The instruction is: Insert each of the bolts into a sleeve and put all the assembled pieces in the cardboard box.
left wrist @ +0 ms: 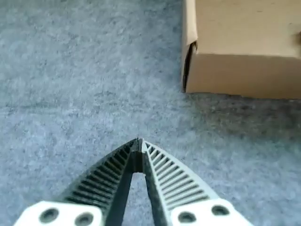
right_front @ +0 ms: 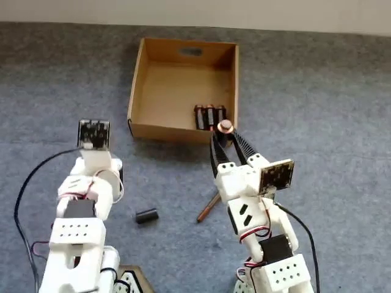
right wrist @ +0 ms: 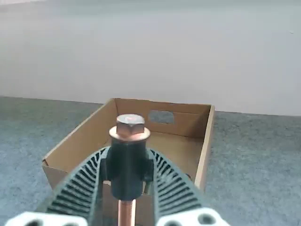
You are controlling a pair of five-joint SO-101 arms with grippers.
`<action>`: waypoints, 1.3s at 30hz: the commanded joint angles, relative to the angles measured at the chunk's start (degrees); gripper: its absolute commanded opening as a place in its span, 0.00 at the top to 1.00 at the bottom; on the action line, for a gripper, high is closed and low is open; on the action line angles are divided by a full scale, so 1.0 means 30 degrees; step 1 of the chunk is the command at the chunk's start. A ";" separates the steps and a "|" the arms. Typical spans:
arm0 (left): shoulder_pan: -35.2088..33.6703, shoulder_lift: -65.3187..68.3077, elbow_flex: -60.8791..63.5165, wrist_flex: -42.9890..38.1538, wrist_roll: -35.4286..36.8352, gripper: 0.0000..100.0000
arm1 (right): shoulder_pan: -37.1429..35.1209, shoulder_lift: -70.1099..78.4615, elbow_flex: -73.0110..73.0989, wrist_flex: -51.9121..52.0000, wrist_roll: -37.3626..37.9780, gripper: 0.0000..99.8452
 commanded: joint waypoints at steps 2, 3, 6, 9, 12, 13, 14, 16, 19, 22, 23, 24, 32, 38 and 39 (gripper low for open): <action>-0.0132 -0.0454 0.0601 -0.1289 -0.0029 0.99 | -0.0103 0.0015 -0.3648 0.1216 0.0000 0.99; -0.0132 -0.0454 0.0659 -0.1289 -0.0029 0.99 | -0.0103 0.0249 -0.4000 0.1216 0.0000 0.99; -0.0103 -0.0454 0.0718 -0.1289 -0.0029 0.99 | -0.0103 0.2095 -0.5231 0.1158 0.0000 0.99; -0.0073 -0.0337 0.0777 -0.1289 0.0000 0.99 | -0.0103 0.5495 -0.7253 0.1099 0.0000 0.99; -0.0073 -0.0454 0.1216 -0.1700 0.0000 0.99 | -0.0103 0.9861 -1.0183 0.1099 -0.0117 0.99; -0.0073 -0.0454 0.1421 -0.2022 0.0000 0.99 | -0.0103 1.1531 -1.1267 0.1099 -0.0147 0.99; -0.0073 -0.0454 0.1568 -0.2286 0.0000 0.99 | -0.0103 1.3172 -1.2352 0.1099 -0.0147 0.99; -0.0073 -0.0454 0.1744 -0.2637 0.0000 0.99 | -0.0103 1.6630 -1.4667 0.1099 -0.0147 0.99; -0.0073 -0.0454 0.1744 -0.2637 0.0000 0.99 | -0.0073 2.1582 -1.8300 0.1128 -0.0147 0.99; -0.0073 -0.0454 0.1744 -0.2637 0.0000 0.99 | -0.0161 2.5802 -2.1465 0.1128 -0.0176 0.99; -0.0073 -0.0454 0.1744 -0.2637 0.0000 0.99 | -0.0366 2.7179 -2.2432 0.1128 -0.0176 0.99; -0.0073 -0.0454 0.1744 -0.2637 0.0000 0.99 | -0.0425 2.8381 -2.3282 0.1158 -0.0176 0.99; -0.0073 -0.0454 0.1773 -0.2608 0.0000 0.99 | -0.0923 3.4769 -2.7150 0.2359 -0.3370 0.99; -0.0073 -0.0454 0.1773 -0.2608 0.0000 0.99 | -0.2037 3.7729 -3.0579 0.5260 -0.1846 0.99; -0.0073 -0.0454 0.1773 -0.2608 0.0000 0.99 | -0.2066 3.8315 -3.1165 0.5700 -0.2256 0.99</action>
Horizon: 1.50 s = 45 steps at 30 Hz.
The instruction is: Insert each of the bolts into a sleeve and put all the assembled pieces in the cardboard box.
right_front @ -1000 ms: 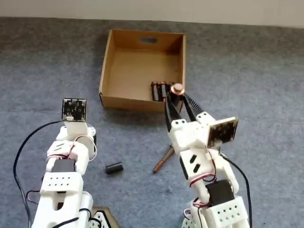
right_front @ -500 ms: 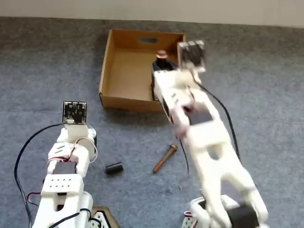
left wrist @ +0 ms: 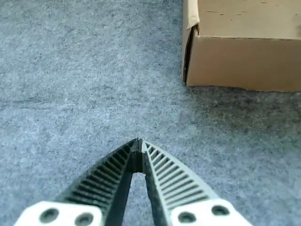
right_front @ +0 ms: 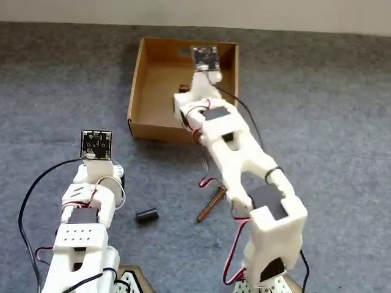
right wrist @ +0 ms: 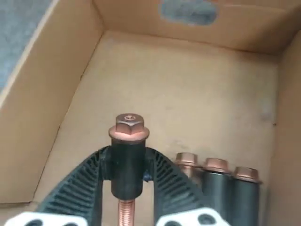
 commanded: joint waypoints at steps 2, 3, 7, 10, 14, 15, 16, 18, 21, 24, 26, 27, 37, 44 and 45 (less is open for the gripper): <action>-0.0073 -0.0454 -0.0073 -0.0352 0.0029 0.99 | -0.0366 0.1685 -0.3795 0.1861 -0.0908 0.99; -0.0073 -0.0454 -0.0073 -0.0352 0.0029 0.99 | -0.0366 0.2154 -0.4440 0.2447 -0.1084 0.99; -0.0073 -0.0454 -0.0073 -0.0352 0.0029 0.99 | -0.0249 0.3590 -0.6725 0.4938 -0.1055 0.99; -0.0073 -0.0454 -0.0073 -0.0352 0.0029 0.99 | -0.0073 0.4176 -0.7810 0.6286 -0.1055 0.99; -0.0073 -0.0454 -0.0073 -0.0352 0.0029 0.99 | -0.0073 0.4821 -0.8396 0.6784 -0.1084 0.99; -0.0073 -0.0454 -0.0073 -0.0352 0.0029 0.99 | -0.0073 0.4996 -0.8425 0.6784 -0.1084 0.99; -0.0073 -0.0454 -0.0073 -0.0352 0.0029 0.99 | -0.0103 0.5201 -0.8425 0.6784 -0.1114 0.99; -0.0073 -0.0454 -0.0073 -0.0352 0.0029 0.99 | -0.0103 0.5524 -0.8425 0.6784 -0.1114 0.99; -0.0073 -0.0454 -0.0073 -0.0352 0.0029 0.99 | -0.0044 0.5729 -0.8425 0.6813 -0.1084 0.99; -0.0073 -0.0454 -0.0073 -0.0352 0.0029 0.99 | 0.0161 0.5788 -0.8396 0.6842 -0.1055 0.99; -0.0073 -0.0454 -0.0073 -0.0352 0.0029 0.99 | 0.0396 0.5817 -0.8425 0.6842 -0.1026 0.99; -0.0073 -0.0454 -0.0073 -0.0352 0.0029 0.99 | 0.0571 0.5817 -0.8425 0.6842 -0.1026 0.99; -0.0073 -0.0454 -0.0073 -0.0352 0.0029 0.99 | 0.1128 0.5846 -0.8396 0.6842 -0.1026 0.99; -0.0073 -0.0454 -0.0073 -0.0352 0.0029 0.99 | 0.1070 0.5846 -0.8396 0.7956 -0.1026 0.88; -0.0073 -0.0454 -0.0073 -0.0381 0.0029 0.99 | 0.1070 0.5846 -0.8396 0.8044 -0.1026 0.87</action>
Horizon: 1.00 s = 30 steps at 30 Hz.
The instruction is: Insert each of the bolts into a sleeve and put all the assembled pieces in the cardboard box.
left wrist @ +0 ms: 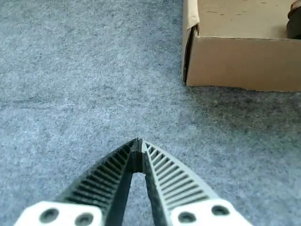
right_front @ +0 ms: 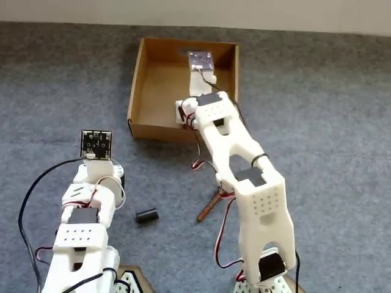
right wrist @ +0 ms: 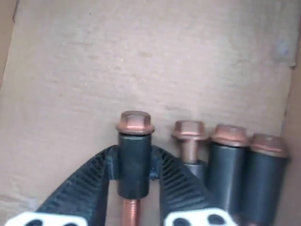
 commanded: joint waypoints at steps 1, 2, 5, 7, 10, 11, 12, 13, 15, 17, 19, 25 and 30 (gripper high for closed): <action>-0.0073 -0.0454 -0.0073 -0.0381 0.0029 0.99 | 0.0454 -0.0249 -0.0923 0.0396 -0.0147 0.87; -0.0073 -0.0454 -0.0073 -0.0381 0.0029 0.99 | 0.0484 -0.0308 -0.0952 0.0396 -0.0147 0.87; -0.0073 -0.0454 -0.0073 -0.0381 0.0029 0.99 | 0.0484 -0.0366 -0.1158 0.0366 -0.0147 0.87; -0.0073 -0.0454 -0.0073 -0.0381 0.0029 0.99 | 0.0454 -0.0366 -0.1744 0.0425 -0.0147 0.87; -0.0073 -0.0454 -0.0073 -0.0381 0.0029 0.99 | 0.0542 -0.0396 -0.3121 0.1070 -0.0147 0.87; -0.0073 -0.0454 -0.0073 -0.0381 0.0029 0.99 | 0.0571 -0.0366 -0.3853 0.1568 -0.0147 0.87; -0.0073 -0.0454 -0.0073 -0.0381 0.0029 0.99 | 0.0571 -0.0366 -0.4615 0.2125 -0.0147 0.87; -0.0073 -0.0454 -0.0073 -0.0381 0.0029 0.99 | 0.0571 -0.0366 -0.5348 0.2711 -0.0147 0.87; -0.0073 -0.0454 -0.0073 -0.0381 0.0029 0.99 | 0.0571 -0.0337 -0.6755 0.3853 -0.0147 0.90; -0.0073 -0.0454 -0.0073 -0.0381 0.0029 0.99 | 0.0571 -0.0249 -0.7810 0.4703 -0.0147 0.99; -0.0073 -0.0454 -0.0073 -0.0381 0.0029 0.99 | 0.0366 -0.0161 -0.8161 0.5172 -0.0147 0.98; -0.0073 -0.0454 -0.0073 -0.0381 0.0029 0.99 | -0.0864 -0.0161 -0.5348 0.4088 0.0264 0.99; -0.0073 -0.0454 -0.0073 -0.0381 0.0029 0.99 | -0.1480 -0.0161 -0.3004 0.2125 0.2579 0.99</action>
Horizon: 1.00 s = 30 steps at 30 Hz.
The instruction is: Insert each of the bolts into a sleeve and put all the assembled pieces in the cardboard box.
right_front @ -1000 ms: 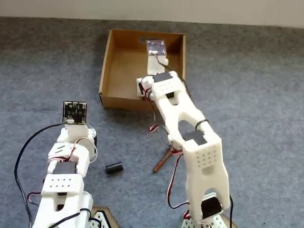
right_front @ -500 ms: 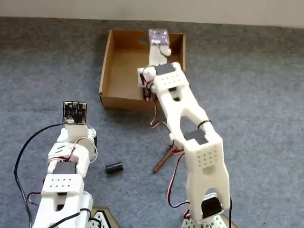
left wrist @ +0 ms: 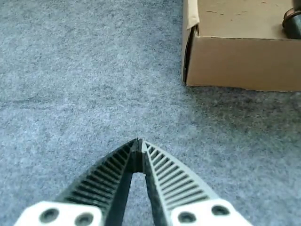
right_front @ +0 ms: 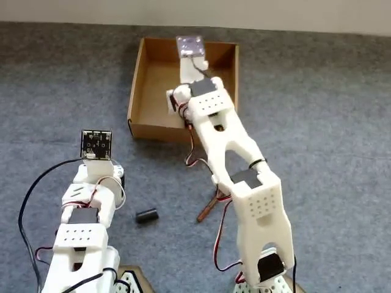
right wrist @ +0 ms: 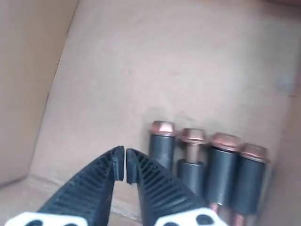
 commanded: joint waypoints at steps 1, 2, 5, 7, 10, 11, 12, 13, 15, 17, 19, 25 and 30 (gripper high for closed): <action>-0.0073 -0.0454 -0.0073 -0.0381 0.0029 0.99 | -0.0425 -0.0190 0.0835 -0.1304 0.1143 0.99; -0.0073 -0.0454 -0.0073 -0.0381 0.0029 0.99 | -0.0425 -0.0190 0.1099 -0.1626 0.1172 0.99; -0.0073 -0.0454 -0.0073 -0.0381 0.0029 0.99 | -0.0278 -0.0190 0.1656 -0.2300 0.1172 0.99; -0.0073 -0.0454 -0.0073 -0.0381 0.0029 0.99 | -0.0073 -0.0190 0.1744 -0.2330 0.1143 0.99; -0.0073 -0.0454 -0.0073 -0.0381 0.0029 0.99 | 0.0308 -0.0161 0.1773 -0.2154 0.1143 0.99; -0.0073 -0.0454 -0.0073 -0.0381 0.0029 0.99 | 0.0484 -0.0161 0.1773 -0.2037 0.1114 0.99; -0.0073 -0.0454 -0.0073 -0.0381 0.0029 0.99 | 0.0718 -0.0161 0.1773 -0.1919 0.1114 0.99; -0.0073 -0.0454 -0.0073 -0.0381 0.0029 0.99 | 0.0982 -0.0190 0.1773 -0.1861 0.1114 0.99; -0.0073 -0.0454 -0.0073 -0.0381 0.0029 0.99 | 0.1480 -0.0220 0.1744 -0.1773 0.1114 0.99; -0.0073 -0.0454 -0.0073 -0.0381 0.0029 0.99 | 0.1949 -0.0249 0.1626 -0.1773 0.1114 0.99; -0.0073 -0.0454 -0.0073 -0.0381 0.0029 0.99 | 0.2212 -0.0366 0.1568 -0.1773 0.1114 0.99; -0.0132 -0.0454 -0.0249 -0.0381 0.0029 0.99 | 0.2154 -0.1363 0.0952 -0.0923 0.1114 0.99; -0.0103 -0.0454 -0.0542 -0.0381 -0.0029 0.99 | 0.2154 -0.3590 -0.0542 0.1040 0.1084 0.99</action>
